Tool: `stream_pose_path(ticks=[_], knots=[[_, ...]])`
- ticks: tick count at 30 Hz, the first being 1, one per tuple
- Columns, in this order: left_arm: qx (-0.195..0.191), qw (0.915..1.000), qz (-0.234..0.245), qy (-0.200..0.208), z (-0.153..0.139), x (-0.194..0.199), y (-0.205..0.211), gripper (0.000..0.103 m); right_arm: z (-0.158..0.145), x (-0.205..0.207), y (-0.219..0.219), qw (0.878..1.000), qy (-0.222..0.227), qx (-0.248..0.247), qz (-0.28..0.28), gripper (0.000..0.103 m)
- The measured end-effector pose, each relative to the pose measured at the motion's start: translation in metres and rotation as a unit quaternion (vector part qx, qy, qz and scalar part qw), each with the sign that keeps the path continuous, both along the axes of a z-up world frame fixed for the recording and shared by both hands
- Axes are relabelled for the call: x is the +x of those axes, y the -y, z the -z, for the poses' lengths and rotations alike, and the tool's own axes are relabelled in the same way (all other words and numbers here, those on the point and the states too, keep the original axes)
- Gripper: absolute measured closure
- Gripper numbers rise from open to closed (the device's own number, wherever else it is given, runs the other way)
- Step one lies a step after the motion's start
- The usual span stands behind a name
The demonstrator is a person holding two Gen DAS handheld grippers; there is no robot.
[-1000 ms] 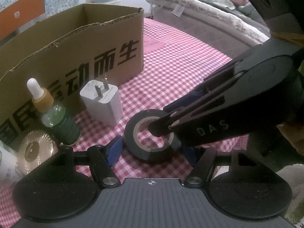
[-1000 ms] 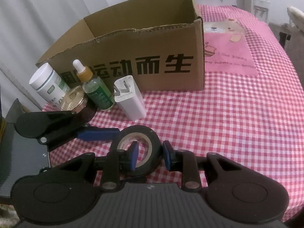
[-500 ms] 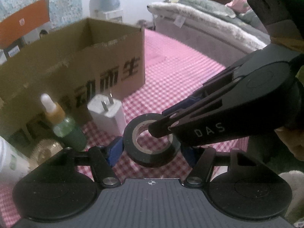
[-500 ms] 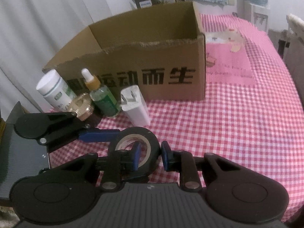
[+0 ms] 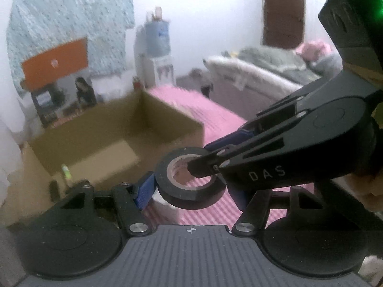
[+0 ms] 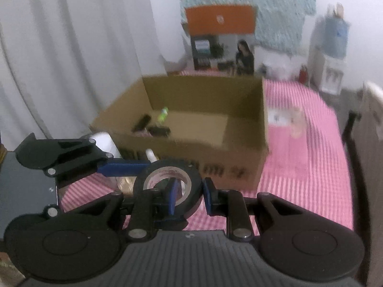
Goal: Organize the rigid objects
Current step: 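Carry the tape roll into the box and open the right gripper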
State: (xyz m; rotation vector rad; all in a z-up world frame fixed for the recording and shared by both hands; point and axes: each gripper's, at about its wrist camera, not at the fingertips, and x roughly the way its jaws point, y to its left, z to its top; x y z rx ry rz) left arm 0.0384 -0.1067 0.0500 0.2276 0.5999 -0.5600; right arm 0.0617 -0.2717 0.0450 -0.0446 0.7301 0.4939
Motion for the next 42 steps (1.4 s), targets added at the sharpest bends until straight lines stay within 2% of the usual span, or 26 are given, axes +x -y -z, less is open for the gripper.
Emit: stream_pose_path(ticks=[7,13,16,20,25,30,35,42], knots=[[-0.022,0.9993,-0.028,0.011,-0.031,0.023,-0.019,0.037,-0.039,0.023,-0.016,0.999,0.038,0.005,-0.036,0.078],[-0.017,0.9985,-0.051,0.0,-0.05,0.058,-0.031,0.037,-0.06,0.061,-0.035,0.997,0.036,0.006,-0.066,0.078],[-0.007,0.9977,-0.057,-0.035,-0.056,0.089,-0.037,0.037,-0.064,0.093,-0.046,0.997,0.014,0.011,-0.079,0.078],[-0.012,0.9919,-0.077,-0.1,-0.055,0.135,-0.051,0.037,-0.062,0.142,-0.061,0.995,-0.03,0.024,-0.088,0.078],[0.02,0.9838,-0.094,-0.151,-0.034,0.179,-0.056,0.037,-0.036,0.198,-0.07,0.99,-0.094,0.04,-0.101,0.078],[0.047,0.9729,-0.107,-0.2,-0.002,0.219,-0.058,0.037,0.006,0.249,-0.08,0.98,-0.165,0.036,-0.1,0.078],[0.069,0.9582,-0.119,-0.251,0.031,0.254,-0.063,0.037,0.052,0.293,-0.096,0.968,-0.23,0.031,-0.099,0.079],[0.077,0.9476,-0.141,-0.276,0.062,0.281,-0.074,0.037,0.089,0.326,-0.12,0.96,-0.258,0.012,-0.106,0.079]])
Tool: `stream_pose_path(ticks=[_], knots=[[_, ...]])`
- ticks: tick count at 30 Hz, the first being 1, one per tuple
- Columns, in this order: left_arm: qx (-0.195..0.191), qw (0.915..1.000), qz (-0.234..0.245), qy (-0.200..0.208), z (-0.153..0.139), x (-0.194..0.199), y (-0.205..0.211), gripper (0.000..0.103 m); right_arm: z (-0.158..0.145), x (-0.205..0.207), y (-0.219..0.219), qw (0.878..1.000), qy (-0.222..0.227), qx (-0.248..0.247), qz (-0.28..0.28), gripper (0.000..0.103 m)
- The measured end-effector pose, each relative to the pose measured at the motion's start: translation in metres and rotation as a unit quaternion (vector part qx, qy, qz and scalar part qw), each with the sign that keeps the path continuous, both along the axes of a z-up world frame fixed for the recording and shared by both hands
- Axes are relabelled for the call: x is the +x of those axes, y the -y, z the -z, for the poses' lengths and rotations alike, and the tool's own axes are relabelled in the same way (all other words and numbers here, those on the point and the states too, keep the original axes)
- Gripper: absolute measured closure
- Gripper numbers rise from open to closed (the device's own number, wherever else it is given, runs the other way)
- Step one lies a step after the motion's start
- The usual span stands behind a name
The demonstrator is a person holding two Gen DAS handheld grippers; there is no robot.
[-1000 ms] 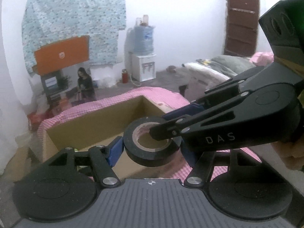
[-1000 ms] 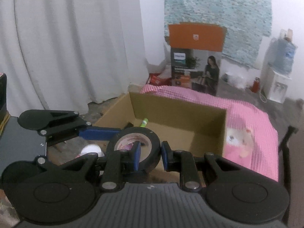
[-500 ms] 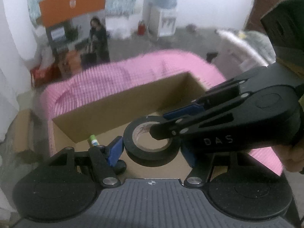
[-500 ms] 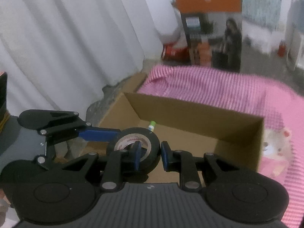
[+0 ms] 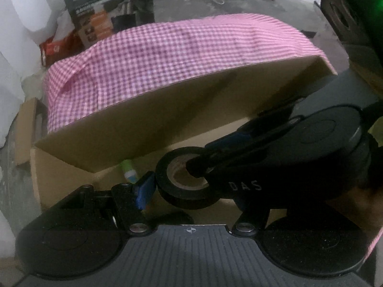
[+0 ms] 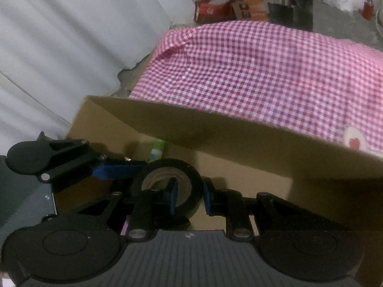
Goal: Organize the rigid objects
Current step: 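Carry the tape roll into the box and open the right gripper, then move the right gripper to the white charger plug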
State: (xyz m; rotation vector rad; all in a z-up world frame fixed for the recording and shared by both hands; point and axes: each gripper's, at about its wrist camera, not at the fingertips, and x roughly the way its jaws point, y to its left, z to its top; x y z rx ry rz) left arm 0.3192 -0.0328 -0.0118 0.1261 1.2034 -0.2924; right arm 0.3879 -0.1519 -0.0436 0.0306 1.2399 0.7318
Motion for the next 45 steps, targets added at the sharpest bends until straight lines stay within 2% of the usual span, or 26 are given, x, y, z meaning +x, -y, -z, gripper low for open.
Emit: stream_pose_path(ticks=[6,10,14,18,22,23,25,26,31,35,39,45], knots=[[0.017,0.9998,-0.003,-0.007,0.014,0.012,0.0,0.036,0.021,0.01,-0.008,1.0,0.0,-0.003,-0.002,0.077],[0.019,0.9998,0.003,0.004,0.008,0.008,0.003,0.03,0.028,0.013,-0.011,1.0,-0.004,0.0,0.0,0.077],[0.017,0.9997,0.001,0.019,-0.006,0.002,0.003,0.028,0.018,0.011,-0.007,1.0,0.003,0.003,0.009,0.077],[0.011,0.999,0.002,0.044,-0.03,-0.015,0.001,0.024,-0.011,-0.002,0.007,0.999,0.025,0.022,0.019,0.077],[-0.005,0.9964,0.007,0.084,-0.064,-0.043,-0.002,0.02,-0.056,-0.031,0.031,0.996,0.063,0.056,0.03,0.075],[-0.01,0.9954,0.009,0.095,-0.073,-0.052,-0.003,0.02,-0.068,-0.042,0.038,0.994,0.074,0.067,0.033,0.073],[-0.018,0.9928,0.012,0.118,-0.092,-0.073,-0.005,0.019,-0.091,-0.068,0.055,0.99,0.097,0.087,0.043,0.052],[-0.023,0.9914,0.015,0.128,-0.098,-0.082,-0.005,0.017,-0.102,-0.082,0.062,0.988,0.109,0.098,0.046,0.049],[-0.05,0.9819,0.032,0.18,-0.123,-0.148,-0.008,0.012,-0.133,-0.158,0.098,0.976,0.153,0.146,0.058,0.048],[-0.078,0.9749,0.054,0.202,-0.116,-0.197,-0.003,0.008,-0.131,-0.217,0.124,0.969,0.156,0.178,0.076,0.048],[-0.1,0.9724,0.077,0.196,-0.084,-0.23,0.007,0.008,-0.115,-0.261,0.144,0.963,0.153,0.198,0.1,0.048],[-0.103,0.9715,0.098,0.19,-0.034,-0.248,0.033,0.01,-0.064,-0.281,0.162,0.959,0.11,0.203,0.164,0.048]])
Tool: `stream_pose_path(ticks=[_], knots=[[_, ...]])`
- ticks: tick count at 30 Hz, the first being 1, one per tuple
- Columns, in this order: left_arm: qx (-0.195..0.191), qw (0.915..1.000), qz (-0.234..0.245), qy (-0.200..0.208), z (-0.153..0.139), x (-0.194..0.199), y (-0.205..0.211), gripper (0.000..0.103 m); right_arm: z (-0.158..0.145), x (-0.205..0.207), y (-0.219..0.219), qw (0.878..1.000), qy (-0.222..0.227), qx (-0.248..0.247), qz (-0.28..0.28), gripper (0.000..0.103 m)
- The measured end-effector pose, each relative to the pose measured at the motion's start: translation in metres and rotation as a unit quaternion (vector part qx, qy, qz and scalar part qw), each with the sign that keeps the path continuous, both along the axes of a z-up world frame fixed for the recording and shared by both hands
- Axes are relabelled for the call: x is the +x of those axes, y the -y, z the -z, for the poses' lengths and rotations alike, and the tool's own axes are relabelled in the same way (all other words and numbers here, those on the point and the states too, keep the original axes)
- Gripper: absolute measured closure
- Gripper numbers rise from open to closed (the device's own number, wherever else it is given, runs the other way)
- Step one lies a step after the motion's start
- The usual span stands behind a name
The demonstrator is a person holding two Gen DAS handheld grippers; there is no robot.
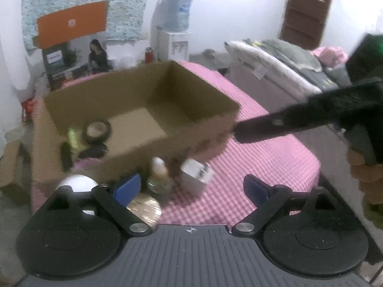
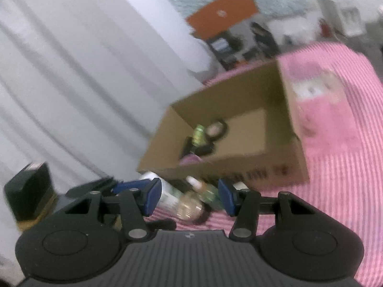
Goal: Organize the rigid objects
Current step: 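Move the right gripper to the white charger plug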
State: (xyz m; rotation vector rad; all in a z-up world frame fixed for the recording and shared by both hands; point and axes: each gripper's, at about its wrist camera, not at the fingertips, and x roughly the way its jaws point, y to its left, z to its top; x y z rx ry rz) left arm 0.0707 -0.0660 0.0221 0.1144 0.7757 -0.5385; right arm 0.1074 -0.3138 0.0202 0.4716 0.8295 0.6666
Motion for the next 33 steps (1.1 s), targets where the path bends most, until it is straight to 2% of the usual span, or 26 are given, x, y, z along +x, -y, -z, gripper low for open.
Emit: stream_pose_path(ticks=[3,9,14,19,22,33], knots=[[0.007,0.9999,0.014,0.007,0.016,-0.003,0.018,0.012,0.025,0.008,0.006,0.999,-0.036,0.006,0.019,0.053],[0.058,0.9981,0.013,0.015,0.05,0.002,0.048,0.028,0.056,0.031,0.015,0.996,-0.076,0.023,0.04,0.057],[0.078,0.9969,0.005,0.007,0.062,0.016,0.057,0.037,0.084,0.052,0.012,0.992,-0.116,0.033,0.034,0.063],[0.077,0.9969,-0.008,-0.008,0.066,0.031,0.055,0.045,0.101,0.064,0.006,0.99,-0.137,0.039,0.024,0.07],[0.074,0.9971,-0.006,-0.018,0.068,0.038,0.053,0.054,0.107,0.068,0.004,0.988,-0.148,0.047,0.018,0.073],[0.046,0.9984,0.016,-0.03,0.065,0.023,0.05,0.057,0.114,0.048,0.008,0.981,-0.181,0.063,0.041,0.073]])
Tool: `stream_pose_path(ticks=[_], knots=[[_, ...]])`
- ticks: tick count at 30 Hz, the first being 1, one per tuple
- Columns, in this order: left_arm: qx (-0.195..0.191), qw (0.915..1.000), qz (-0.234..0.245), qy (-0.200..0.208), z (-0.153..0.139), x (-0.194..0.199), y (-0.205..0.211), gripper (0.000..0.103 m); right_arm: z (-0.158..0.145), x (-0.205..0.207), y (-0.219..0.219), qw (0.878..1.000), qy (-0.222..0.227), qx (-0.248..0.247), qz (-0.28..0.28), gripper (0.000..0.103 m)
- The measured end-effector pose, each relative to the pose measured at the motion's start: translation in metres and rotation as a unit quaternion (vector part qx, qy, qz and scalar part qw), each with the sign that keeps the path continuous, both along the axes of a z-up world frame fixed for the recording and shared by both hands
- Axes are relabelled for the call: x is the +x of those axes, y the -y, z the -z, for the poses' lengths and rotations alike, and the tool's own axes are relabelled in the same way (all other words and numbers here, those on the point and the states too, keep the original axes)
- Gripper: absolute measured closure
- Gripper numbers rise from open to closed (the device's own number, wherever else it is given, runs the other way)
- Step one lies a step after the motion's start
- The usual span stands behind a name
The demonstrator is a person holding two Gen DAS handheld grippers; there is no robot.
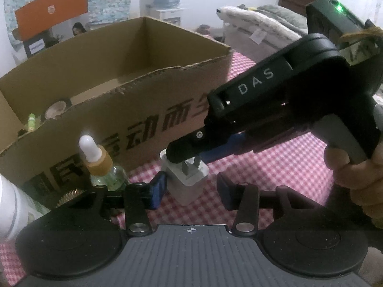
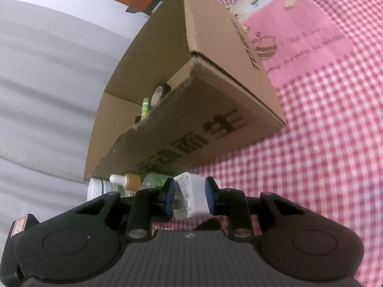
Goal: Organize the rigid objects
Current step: 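Move the right gripper to the white charger plug, then close the right gripper on the white charger plug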
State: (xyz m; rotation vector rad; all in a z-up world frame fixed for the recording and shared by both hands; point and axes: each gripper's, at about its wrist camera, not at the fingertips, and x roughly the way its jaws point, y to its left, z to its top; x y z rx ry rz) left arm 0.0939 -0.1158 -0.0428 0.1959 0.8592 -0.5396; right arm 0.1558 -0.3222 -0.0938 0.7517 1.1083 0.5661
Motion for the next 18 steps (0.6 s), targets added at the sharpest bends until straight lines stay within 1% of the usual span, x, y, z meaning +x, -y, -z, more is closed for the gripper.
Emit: stream_pose_path(ticks=[4,6,11,15,18], knots=[[-0.014,0.9997,0.018,-0.008,-0.003,-0.012,-0.005,0.057,-0.001,-0.02,0.004,1.0,-0.017,0.001,0.01,0.073],[-0.014,0.9995,0.027,-0.008,-0.003,-0.017,-0.006,0.057,0.0,-0.029,0.007,1.0,-0.026,0.007,0.015,0.073],[0.015,0.9994,0.032,0.003,0.0,-0.014,0.0,0.057,0.005,-0.036,0.011,0.999,-0.032,0.025,0.026,0.072],[0.03,0.999,0.033,0.003,0.005,-0.009,0.005,0.057,0.006,-0.038,0.019,0.999,-0.032,0.02,0.028,0.072],[0.039,0.9988,0.028,-0.001,0.006,-0.004,0.007,0.063,0.012,-0.031,0.014,0.999,-0.036,0.028,0.027,0.071]])
